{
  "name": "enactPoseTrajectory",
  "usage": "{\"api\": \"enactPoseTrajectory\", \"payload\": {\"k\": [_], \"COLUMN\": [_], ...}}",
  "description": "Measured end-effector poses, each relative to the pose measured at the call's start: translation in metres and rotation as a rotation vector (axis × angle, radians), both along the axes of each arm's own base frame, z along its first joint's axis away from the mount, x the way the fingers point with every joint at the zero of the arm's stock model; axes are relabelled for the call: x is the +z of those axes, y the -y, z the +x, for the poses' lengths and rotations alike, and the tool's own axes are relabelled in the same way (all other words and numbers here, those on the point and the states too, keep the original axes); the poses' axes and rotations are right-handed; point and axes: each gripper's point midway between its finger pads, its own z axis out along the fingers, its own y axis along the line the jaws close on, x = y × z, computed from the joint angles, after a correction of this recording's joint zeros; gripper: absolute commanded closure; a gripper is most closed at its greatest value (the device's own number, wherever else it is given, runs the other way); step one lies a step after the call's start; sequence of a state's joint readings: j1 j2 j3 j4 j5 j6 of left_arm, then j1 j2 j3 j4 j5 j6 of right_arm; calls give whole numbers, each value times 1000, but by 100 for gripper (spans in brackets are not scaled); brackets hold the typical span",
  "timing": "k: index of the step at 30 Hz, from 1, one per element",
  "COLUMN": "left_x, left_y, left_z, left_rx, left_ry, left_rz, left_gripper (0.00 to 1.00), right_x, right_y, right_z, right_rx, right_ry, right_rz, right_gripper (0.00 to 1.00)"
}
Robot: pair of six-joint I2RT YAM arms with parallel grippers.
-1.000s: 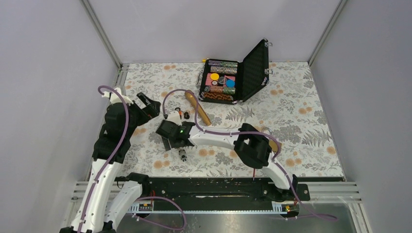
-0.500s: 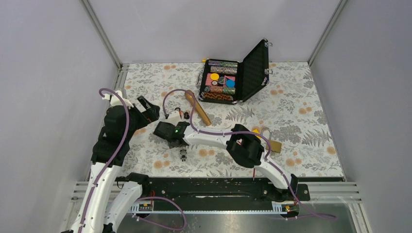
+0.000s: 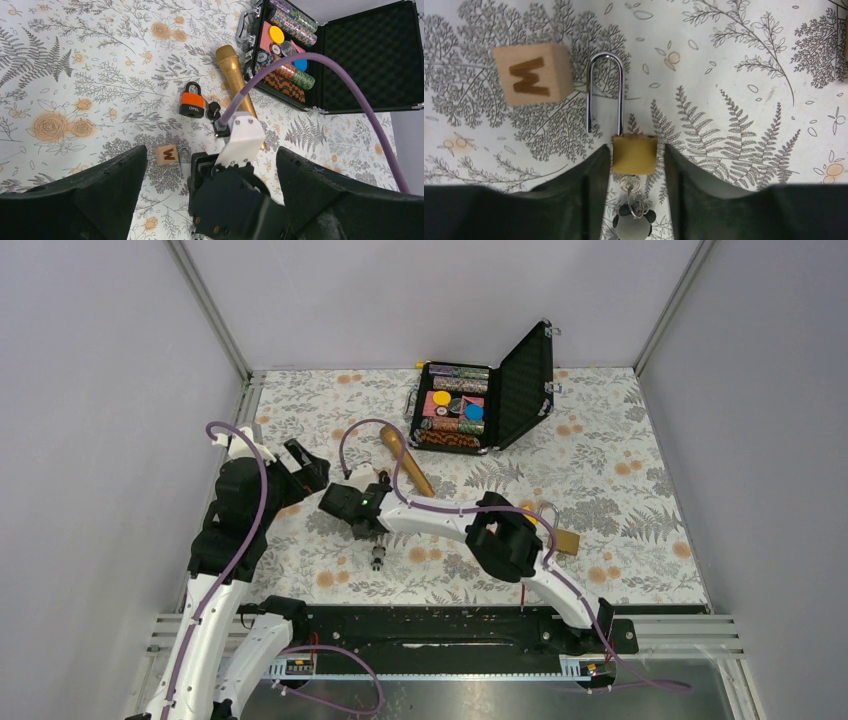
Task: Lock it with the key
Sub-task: Pick up the lock from the center of the board.
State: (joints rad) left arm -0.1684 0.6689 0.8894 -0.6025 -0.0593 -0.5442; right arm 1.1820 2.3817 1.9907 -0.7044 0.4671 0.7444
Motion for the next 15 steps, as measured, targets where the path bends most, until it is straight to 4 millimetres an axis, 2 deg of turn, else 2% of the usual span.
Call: {"api": "enactPoseTrajectory", "payload": {"k": [3,10,15], "left_x": [-1,-2,-2], "left_y": [0,1,3], "left_z": [-1,-2,-2], "left_rx": [-4,-12,-20], "left_ry": [-5,-8,-11], "left_rz": [3,2,-1], "left_gripper": [1,1,1], "right_x": [-1,-8,-8], "right_y": [6,11,14], "right_z": [9,16,16], "right_rx": [-7,12,19], "right_ry": [-14,-60,-47], "right_rz": [-1,-2,-5], "right_gripper": [42,54,72]}}
